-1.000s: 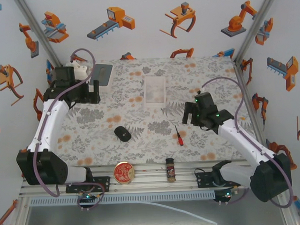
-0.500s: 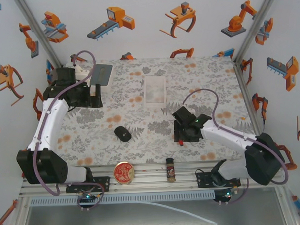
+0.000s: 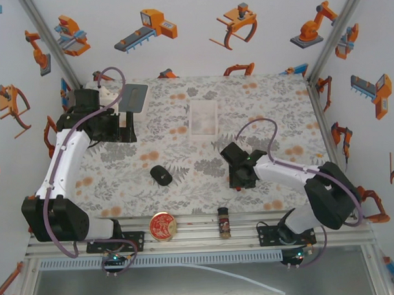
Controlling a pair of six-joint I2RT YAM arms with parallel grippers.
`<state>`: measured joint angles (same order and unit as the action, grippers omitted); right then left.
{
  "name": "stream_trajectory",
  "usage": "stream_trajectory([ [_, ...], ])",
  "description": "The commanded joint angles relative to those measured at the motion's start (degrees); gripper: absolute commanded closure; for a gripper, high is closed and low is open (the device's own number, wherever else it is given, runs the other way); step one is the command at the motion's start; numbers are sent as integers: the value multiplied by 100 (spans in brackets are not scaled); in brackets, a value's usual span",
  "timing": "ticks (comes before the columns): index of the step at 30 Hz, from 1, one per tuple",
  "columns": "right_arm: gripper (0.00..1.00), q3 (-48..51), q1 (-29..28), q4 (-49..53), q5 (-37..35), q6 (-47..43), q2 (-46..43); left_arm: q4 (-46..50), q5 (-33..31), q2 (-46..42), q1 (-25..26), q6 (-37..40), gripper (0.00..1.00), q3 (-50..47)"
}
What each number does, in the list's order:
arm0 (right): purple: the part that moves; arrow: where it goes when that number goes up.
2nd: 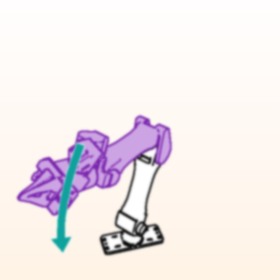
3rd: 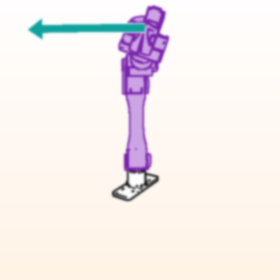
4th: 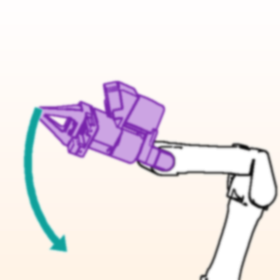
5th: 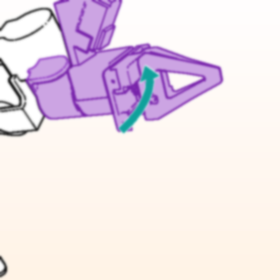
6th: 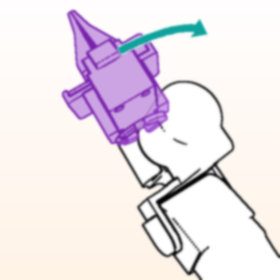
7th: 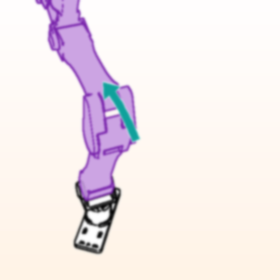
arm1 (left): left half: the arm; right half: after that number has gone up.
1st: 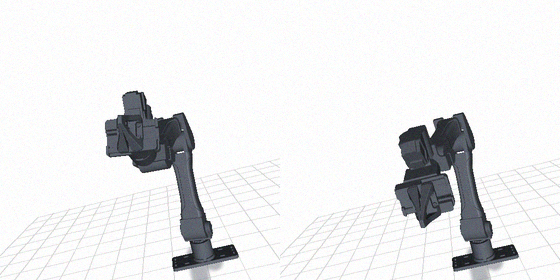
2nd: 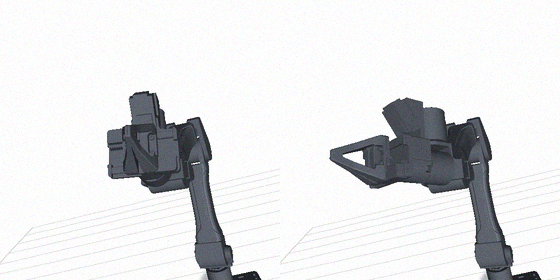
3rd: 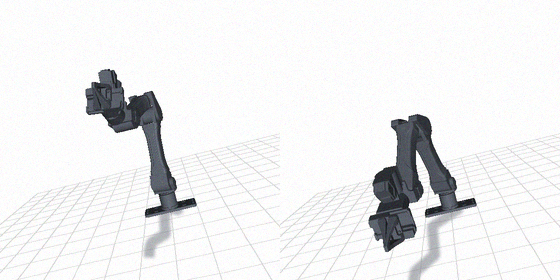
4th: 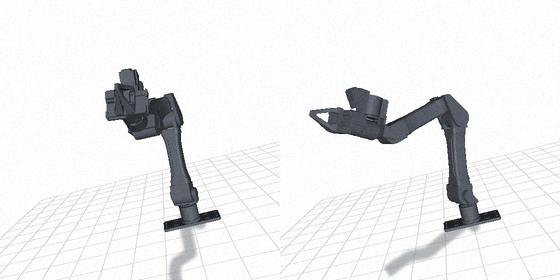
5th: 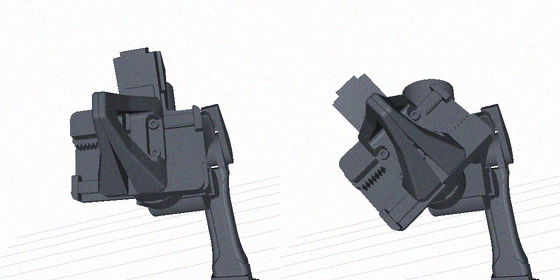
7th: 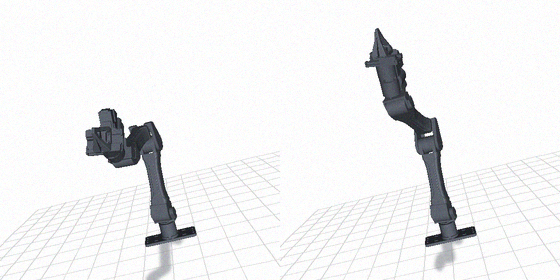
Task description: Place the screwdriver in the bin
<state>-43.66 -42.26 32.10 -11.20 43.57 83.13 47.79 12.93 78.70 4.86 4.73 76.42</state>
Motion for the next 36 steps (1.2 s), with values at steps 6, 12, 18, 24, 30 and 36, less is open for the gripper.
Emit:
stream_trajectory([
  [6, 56, -220, -54, -106, -161, 44, 153, 167, 135, -192, 30, -30, 3, 149],
  [12, 57, -350, -104, -83, -201, -14, 376, 169, 135, -205, 38, -14, 3, 119],
  [18, 66, -433, -198, 1, -256, -46, 492, 193, 135, -225, 39, 10, 3, 159],
  [24, 76, -344, -237, 15, -280, 2, 417, 264, 179, -225, 41, 6, 3, 246],
  [30, 81, -366, -234, 61, -323, -7, 234, 317, 199, -288, 50, -21, 3, 327],
  [36, 81, -540, -237, 240, -454, -81, -30, 323, 20, -311, 85, 52, 3, 336],
])
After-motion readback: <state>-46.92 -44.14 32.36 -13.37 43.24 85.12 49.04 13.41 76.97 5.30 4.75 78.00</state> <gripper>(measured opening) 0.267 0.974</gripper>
